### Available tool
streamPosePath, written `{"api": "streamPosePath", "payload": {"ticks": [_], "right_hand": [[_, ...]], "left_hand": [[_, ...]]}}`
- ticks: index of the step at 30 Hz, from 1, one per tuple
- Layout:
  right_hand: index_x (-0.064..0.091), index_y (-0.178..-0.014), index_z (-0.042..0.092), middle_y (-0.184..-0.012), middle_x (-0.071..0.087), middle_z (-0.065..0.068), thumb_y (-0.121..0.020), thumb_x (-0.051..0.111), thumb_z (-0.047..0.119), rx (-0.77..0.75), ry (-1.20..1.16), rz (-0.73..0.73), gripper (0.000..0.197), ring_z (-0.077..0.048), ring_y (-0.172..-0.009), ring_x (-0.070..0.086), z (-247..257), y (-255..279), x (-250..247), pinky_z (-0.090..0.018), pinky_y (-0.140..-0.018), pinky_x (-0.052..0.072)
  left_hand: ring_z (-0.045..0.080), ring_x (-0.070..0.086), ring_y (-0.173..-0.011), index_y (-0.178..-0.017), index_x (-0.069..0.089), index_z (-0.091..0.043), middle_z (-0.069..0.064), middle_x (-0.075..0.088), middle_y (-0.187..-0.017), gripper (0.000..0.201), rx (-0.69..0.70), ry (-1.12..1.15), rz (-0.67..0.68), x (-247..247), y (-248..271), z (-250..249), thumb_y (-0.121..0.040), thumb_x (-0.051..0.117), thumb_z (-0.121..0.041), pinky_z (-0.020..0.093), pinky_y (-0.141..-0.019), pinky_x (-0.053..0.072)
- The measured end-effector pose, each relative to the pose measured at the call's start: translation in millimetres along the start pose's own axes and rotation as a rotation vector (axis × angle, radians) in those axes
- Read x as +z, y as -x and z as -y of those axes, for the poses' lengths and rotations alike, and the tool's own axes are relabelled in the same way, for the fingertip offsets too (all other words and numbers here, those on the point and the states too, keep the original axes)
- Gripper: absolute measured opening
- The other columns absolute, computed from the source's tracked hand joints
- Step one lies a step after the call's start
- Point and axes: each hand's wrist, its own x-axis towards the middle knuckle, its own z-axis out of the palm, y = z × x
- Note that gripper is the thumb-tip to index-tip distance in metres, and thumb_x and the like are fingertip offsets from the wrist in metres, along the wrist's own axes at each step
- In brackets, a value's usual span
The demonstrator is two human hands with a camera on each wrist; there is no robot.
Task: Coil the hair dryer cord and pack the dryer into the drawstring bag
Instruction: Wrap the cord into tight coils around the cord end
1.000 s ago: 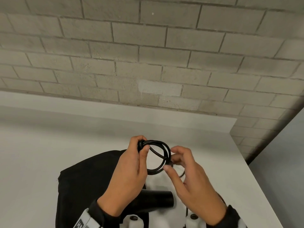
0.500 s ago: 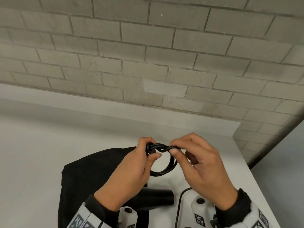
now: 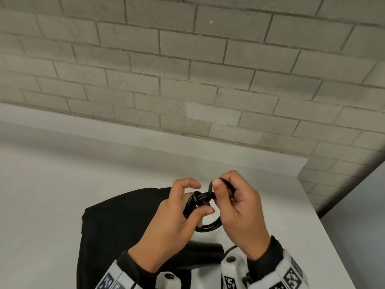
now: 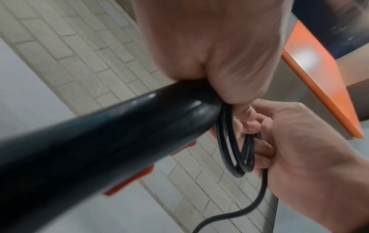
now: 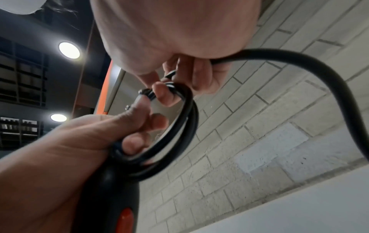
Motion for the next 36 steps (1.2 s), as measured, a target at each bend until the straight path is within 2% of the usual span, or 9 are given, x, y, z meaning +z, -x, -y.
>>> {"api": "streamPosePath", "payload": {"ticks": [3,7,10,15,20,22,27,31,36], "right_hand": [[0.053,-0.078,0.021,-0.06,0.052,0.014,-0.095,0.049,0.04,0.009,-0.026,-0.087,0.026,-0.012,-0.053,0.052,-2.7,1.7,5.2,-0.031,-0.048,0.044],[0.054,-0.078,0.021,-0.059,0.051,0.013,-0.094,0.049,0.042,0.031,-0.027,-0.179,0.027,-0.012,-0.05,0.051,-7.9,6.6,10.8,-0.028,-0.046,0.043],[0.053,-0.079,0.022,-0.059,0.051,0.01,-0.094,0.047,0.045,0.036,-0.014,-0.227,0.029,-0.014,-0.048,0.05,-10.3,9.6,13.3,-0.035,-0.044,0.043],[0.053,-0.082,0.024,-0.06,0.053,0.014,-0.095,0.043,0.051,0.002,0.041,-0.291,0.032,-0.011,-0.048,0.052,-11.4,12.9,15.5,-0.033,-0.042,0.044],[0.053,-0.082,0.026,-0.058,0.051,0.02,-0.095,0.043,0.051,0.001,0.103,-0.355,0.03,-0.006,-0.049,0.052,-14.7,12.1,14.1,-0.028,-0.041,0.043],[0.055,-0.081,0.022,-0.058,0.051,0.02,-0.095,0.044,0.051,-0.004,0.124,-0.361,0.034,-0.004,-0.05,0.052,-15.6,10.4,12.8,-0.025,-0.042,0.042],[0.058,-0.079,0.017,-0.058,0.047,0.024,-0.094,0.044,0.054,-0.012,0.133,-0.375,0.042,-0.005,-0.05,0.051,-13.8,7.1,11.2,-0.027,-0.042,0.042],[0.06,-0.081,0.016,-0.059,0.051,0.021,-0.095,0.042,0.055,-0.009,0.159,-0.387,0.045,-0.005,-0.051,0.052,-14.3,5.8,9.7,-0.027,-0.043,0.044],[0.059,-0.083,0.018,-0.062,0.052,0.022,-0.095,0.042,0.055,-0.004,0.173,-0.41,0.043,-0.003,-0.051,0.052,-15.1,9.0,9.1,-0.026,-0.043,0.044]], "left_hand": [[0.02,0.064,-0.057,-0.106,0.045,-0.047,-0.003,0.071,-0.079,0.036,-0.024,0.081,-0.068,3.2,3.4,1.0,-0.078,0.068,-0.052,0.038,-0.061,0.056],[0.0,0.068,-0.069,-0.101,0.063,-0.036,-0.016,0.074,-0.079,0.034,-0.014,0.113,-0.241,10.3,4.6,-0.9,-0.071,0.077,-0.035,0.013,-0.068,0.051],[-0.001,0.07,-0.079,-0.103,0.067,-0.034,-0.02,0.073,-0.086,0.036,-0.004,0.142,-0.277,14.3,6.4,-3.2,-0.07,0.077,-0.025,0.008,-0.073,0.05],[-0.009,0.064,-0.1,-0.113,0.061,-0.042,-0.033,0.068,-0.104,0.036,-0.007,0.115,-0.173,14.1,9.9,-8.0,-0.08,0.067,-0.029,0.005,-0.084,0.045],[0.003,0.065,-0.109,-0.129,0.055,-0.033,-0.016,0.073,-0.105,0.04,-0.044,0.154,0.125,-1.0,7.1,-7.1,-0.091,0.064,-0.028,0.016,-0.095,0.046],[0.01,0.067,-0.104,-0.135,0.053,-0.026,-0.009,0.073,-0.106,0.044,-0.055,0.226,0.218,-9.9,5.8,-5.0,-0.093,0.066,-0.023,0.02,-0.095,0.047],[0.02,0.067,-0.08,-0.127,0.062,-0.033,0.008,0.073,-0.107,0.039,-0.078,0.351,0.296,-21.1,-3.5,-5.8,-0.092,0.066,-0.017,0.031,-0.086,0.053],[0.014,0.053,-0.069,-0.124,0.061,-0.038,0.0,0.071,-0.094,0.033,-0.056,0.267,0.223,-10.2,-6.3,-6.2,-0.096,0.054,-0.024,0.027,-0.074,0.05],[0.009,0.065,-0.084,-0.119,0.055,-0.047,-0.017,0.068,-0.097,0.029,-0.009,0.065,0.081,8.7,-0.5,-13.1,-0.089,0.056,-0.045,0.018,-0.075,0.051]]}}
